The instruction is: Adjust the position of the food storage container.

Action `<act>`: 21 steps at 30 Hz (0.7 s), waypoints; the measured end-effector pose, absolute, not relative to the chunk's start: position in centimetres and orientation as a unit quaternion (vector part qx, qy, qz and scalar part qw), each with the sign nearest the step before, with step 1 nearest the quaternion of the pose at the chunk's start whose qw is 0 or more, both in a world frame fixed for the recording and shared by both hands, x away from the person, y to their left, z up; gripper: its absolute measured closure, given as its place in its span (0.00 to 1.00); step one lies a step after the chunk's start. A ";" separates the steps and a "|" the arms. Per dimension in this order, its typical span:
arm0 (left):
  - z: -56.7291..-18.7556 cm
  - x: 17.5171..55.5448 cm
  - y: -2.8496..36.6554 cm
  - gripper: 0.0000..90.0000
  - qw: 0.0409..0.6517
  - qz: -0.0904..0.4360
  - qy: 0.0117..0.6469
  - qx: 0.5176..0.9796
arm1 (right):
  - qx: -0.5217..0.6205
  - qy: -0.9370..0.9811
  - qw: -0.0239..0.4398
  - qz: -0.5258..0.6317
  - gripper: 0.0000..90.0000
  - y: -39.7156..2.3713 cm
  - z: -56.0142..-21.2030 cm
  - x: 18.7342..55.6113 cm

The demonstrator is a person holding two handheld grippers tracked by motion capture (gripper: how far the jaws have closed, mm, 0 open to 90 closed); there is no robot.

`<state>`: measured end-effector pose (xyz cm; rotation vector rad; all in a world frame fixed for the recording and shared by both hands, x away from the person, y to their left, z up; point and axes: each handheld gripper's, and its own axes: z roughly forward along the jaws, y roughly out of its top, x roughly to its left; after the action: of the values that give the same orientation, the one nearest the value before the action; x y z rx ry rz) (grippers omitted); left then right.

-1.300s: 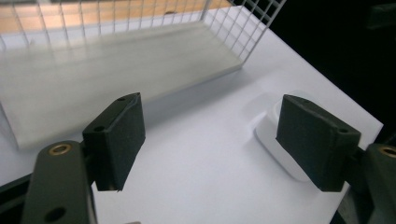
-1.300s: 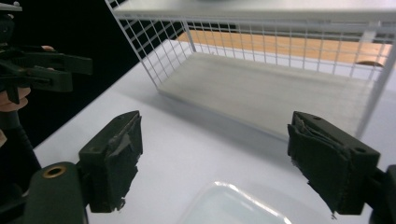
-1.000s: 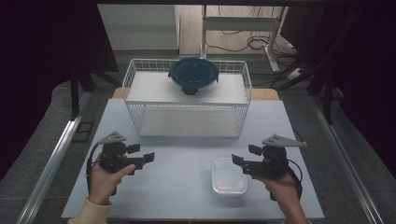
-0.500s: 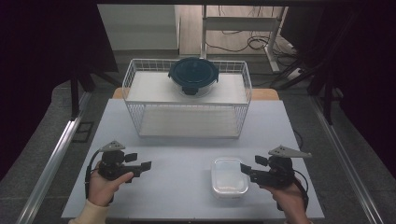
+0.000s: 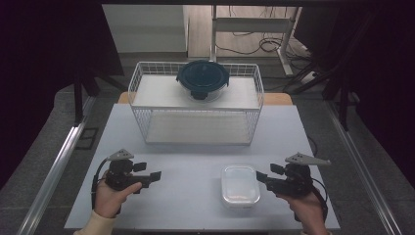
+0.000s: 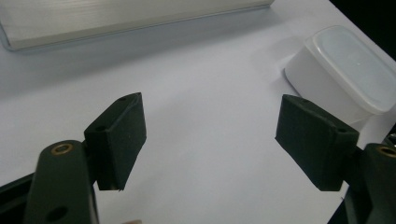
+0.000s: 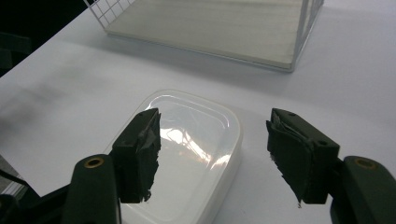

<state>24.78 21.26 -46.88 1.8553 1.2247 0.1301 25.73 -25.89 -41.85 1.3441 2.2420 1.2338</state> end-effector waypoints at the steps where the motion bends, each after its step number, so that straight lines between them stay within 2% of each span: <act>1: -47.0 24.7 21.4 0.26 0.441 0.052 0.495 0.747 | 0.463 0.768 0.126 0.423 0.40 -25.9 -41.8 25.6; 4: -47.2 24.7 21.5 0.26 0.437 0.051 0.501 0.745 | 0.473 0.765 0.128 0.417 0.42 -26.0 -41.8 25.4; 12: -47.5 25.4 20.9 0.26 0.434 0.043 0.497 0.750 | 0.481 0.772 0.130 0.395 0.55 -27.1 -42.1 24.6; 21: -47.8 25.4 20.8 0.26 0.428 0.038 0.496 0.755 | 0.498 0.794 0.119 0.328 0.86 -28.2 -45.0 24.1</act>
<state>25.42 20.77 -47.84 1.8848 1.2383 0.0957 24.12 -28.19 -44.98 1.4564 2.3198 0.9602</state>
